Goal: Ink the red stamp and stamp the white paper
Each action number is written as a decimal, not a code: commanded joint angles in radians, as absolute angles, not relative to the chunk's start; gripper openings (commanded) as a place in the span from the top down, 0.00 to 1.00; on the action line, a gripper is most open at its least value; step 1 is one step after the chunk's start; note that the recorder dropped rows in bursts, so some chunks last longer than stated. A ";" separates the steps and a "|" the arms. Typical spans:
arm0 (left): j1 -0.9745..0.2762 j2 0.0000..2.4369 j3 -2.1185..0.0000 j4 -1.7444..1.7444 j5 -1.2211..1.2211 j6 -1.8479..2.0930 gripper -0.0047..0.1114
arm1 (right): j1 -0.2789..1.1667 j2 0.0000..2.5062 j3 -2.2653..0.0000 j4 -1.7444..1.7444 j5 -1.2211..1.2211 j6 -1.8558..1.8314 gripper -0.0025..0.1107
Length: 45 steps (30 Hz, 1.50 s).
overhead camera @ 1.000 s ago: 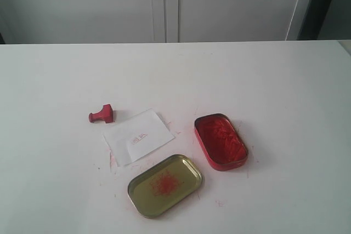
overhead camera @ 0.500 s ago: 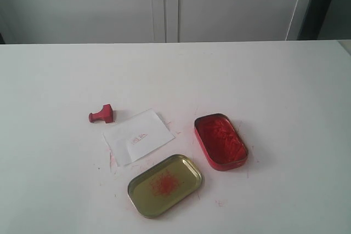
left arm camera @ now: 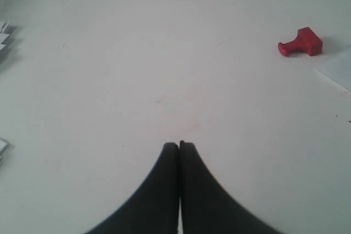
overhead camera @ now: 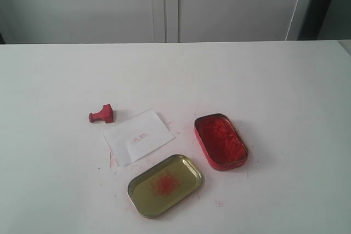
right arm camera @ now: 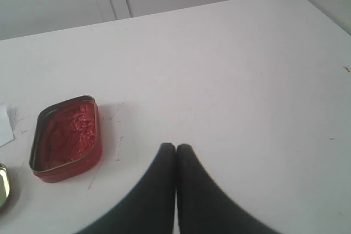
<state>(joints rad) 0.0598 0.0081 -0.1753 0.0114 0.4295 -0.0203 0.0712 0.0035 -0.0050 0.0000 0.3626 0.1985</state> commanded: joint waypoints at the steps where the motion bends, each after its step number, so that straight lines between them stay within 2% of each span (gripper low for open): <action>1: 0.031 0.000 -0.169 0.000 0.436 -0.026 0.96 | 0.077 0.000 0.000 0.000 0.349 0.197 0.98; 10: 0.024 0.000 -0.157 0.000 0.434 -0.026 0.96 | 0.077 0.000 0.000 0.000 0.349 0.197 0.98; 21: 0.024 0.000 -0.011 0.006 0.363 -0.022 0.96 | 0.077 0.000 0.000 0.000 0.349 0.197 0.98; 45: 0.024 0.000 -0.011 0.006 0.363 -0.022 0.96 | 0.077 0.000 0.000 0.000 0.349 0.197 0.98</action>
<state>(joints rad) 0.0314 0.0040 -0.0183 0.0091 0.3658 -0.0203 0.0712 0.0035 -0.0050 0.0000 0.3626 0.1985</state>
